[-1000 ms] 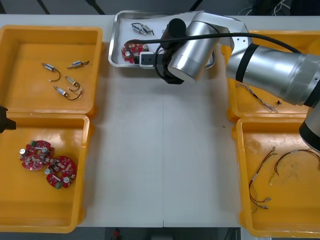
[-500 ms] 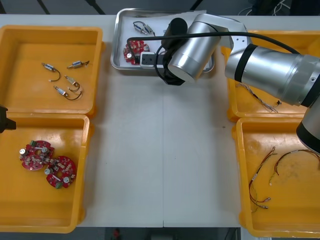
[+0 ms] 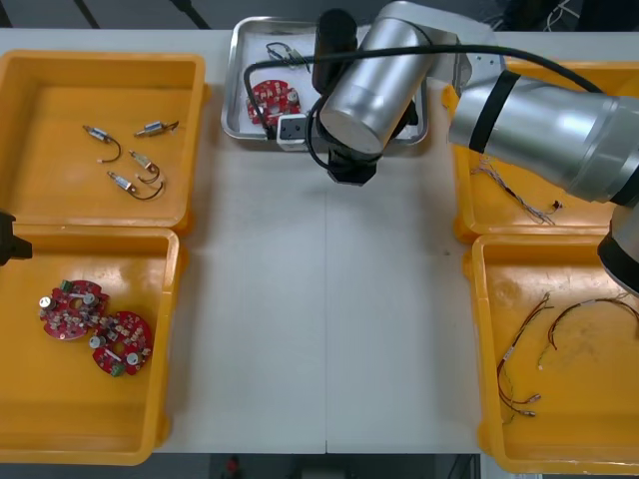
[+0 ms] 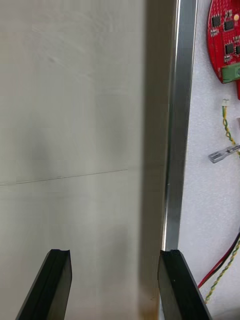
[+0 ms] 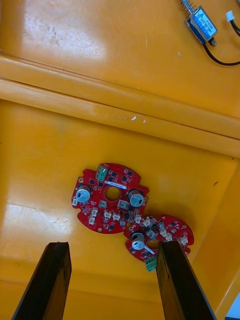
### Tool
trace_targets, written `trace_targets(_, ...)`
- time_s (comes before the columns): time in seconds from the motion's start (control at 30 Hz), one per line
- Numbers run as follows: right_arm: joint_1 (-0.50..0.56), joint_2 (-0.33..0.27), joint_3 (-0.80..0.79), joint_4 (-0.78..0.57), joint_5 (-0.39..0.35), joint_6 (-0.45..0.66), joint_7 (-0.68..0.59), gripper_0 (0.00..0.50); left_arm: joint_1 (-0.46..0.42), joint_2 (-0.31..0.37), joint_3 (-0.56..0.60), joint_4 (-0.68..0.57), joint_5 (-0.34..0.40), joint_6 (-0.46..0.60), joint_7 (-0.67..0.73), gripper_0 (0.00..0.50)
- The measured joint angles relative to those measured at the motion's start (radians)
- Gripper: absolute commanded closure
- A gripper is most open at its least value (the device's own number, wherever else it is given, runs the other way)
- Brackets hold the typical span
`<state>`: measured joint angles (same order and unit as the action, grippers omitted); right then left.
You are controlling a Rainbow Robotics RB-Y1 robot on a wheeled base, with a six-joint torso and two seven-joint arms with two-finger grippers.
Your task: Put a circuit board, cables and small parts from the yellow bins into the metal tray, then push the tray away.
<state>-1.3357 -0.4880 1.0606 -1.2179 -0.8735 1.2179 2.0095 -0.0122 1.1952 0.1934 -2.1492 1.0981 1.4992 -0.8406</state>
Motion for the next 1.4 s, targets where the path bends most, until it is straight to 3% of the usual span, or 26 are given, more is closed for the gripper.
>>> trace_targets(0.1, 0.0, -0.025, -0.063, -0.023, -0.067, 0.062, 0.0, 0.0, 0.0, 0.0, 0.0, 0.0, 0.0, 0.0, 0.0, 0.0)
trace_targets(0.23, 0.009, -0.067, -0.153, -0.066, -0.095, 0.143, -0.023, 0.0, 0.0, 0.0, 0.0, 0.0, 0.0, 0.0, 0.0, 0.0)
trace_targets(0.43, 0.061, -0.127, -0.293, -0.162, -0.094, 0.249, -0.297, 0.0, 0.0, 0.0, 0.0, -0.001, 0.0, 0.0, 0.0, 0.0)
trace_targets(0.6, 0.112, -0.186, -0.388, -0.222, -0.097, 0.31, -0.342, 0.0, 0.0, 0.0, 0.0, -0.001, 0.0, 0.0, 0.0, 0.0)
trace_targets(0.8, 0.174, -0.273, -0.463, -0.317, -0.128, 0.397, -0.611, 0.0, 0.0, 0.0, 0.0, -0.001, 0.0, 0.0, 0.0, 0.0)
trace_targets(0.97, 0.248, -0.353, -0.532, -0.413, -0.166, 0.465, -0.666, 0.0, 0.0, 0.0, 0.0, -0.002, 0.0, 0.0, 0.0, 0.0)
trace_targets(1.13, 0.334, -0.428, -0.611, -0.512, -0.201, 0.541, -0.865, 0.0, 0.0, 0.0, 0.0, -0.002, 0.0, 0.0, 0.0, 0.0)
trace_targets(1.3, 0.429, -0.494, -0.706, -0.589, -0.262, 0.593, -0.91, 0.0, 0.0, 0.0, 0.0, -0.002, 0.0, 0.0, 0.0, 0.0)
trace_targets(1.4, 0.499, -0.526, -0.775, -0.628, -0.283, 0.602, -0.999, 0.0, 0.0, 0.0, 0.0, -0.002, 0.0, 0.0, 0.0, 0.0)
